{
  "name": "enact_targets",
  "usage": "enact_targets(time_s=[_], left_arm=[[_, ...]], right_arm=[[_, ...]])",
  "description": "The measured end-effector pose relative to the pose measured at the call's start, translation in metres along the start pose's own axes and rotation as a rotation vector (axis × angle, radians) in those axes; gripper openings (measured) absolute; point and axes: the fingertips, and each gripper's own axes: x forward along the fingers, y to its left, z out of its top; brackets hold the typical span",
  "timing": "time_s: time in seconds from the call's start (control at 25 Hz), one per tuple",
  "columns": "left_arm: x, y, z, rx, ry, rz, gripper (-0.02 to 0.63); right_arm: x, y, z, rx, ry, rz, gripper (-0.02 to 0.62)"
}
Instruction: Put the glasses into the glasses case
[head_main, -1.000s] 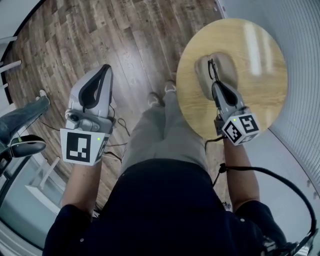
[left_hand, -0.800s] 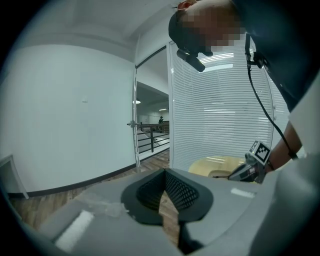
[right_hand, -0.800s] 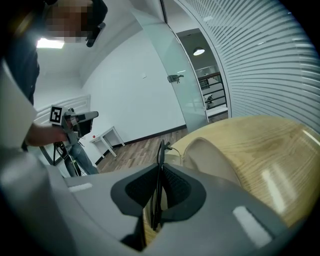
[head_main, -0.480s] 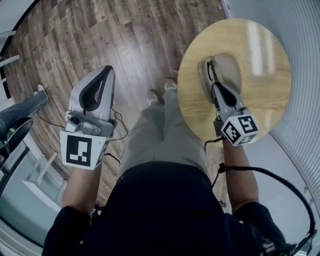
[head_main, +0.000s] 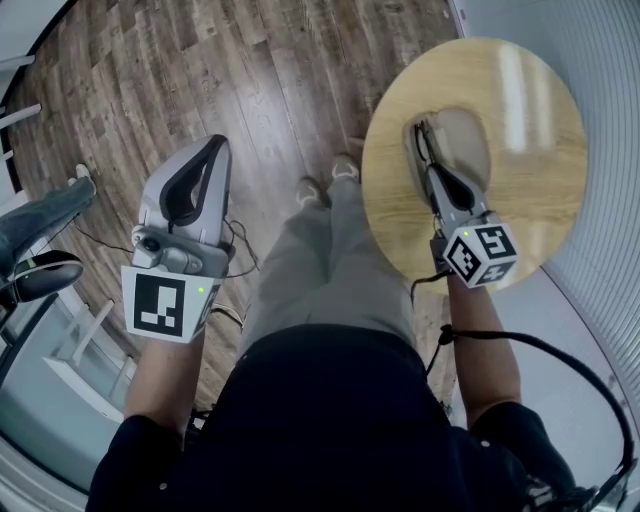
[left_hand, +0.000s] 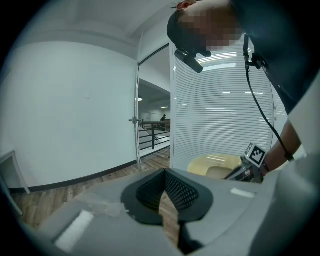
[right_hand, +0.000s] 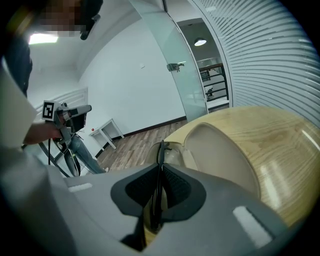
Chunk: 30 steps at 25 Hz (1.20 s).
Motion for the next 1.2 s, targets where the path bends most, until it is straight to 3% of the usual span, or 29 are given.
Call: enact_targets(time_s=[0.48, 0.56, 1.2], left_arm=[[-0.003, 0.004, 0.014, 0.015, -0.02, 0.021, 0.0], [-0.004, 0.005, 0.023, 0.019, -0.033, 0.02, 0.0], [-0.02, 0.007, 0.09, 0.064, -0.122, 0.013, 0.0]], right_arm=[[0.011, 0.0, -0.011, -0.006, 0.118, -0.007, 0.038], [0.008, 0.001, -0.008, -0.014, 0.125, -0.014, 0.068], [-0.024, 0.022, 0.049, -0.059, 0.008, -0.052, 0.16]])
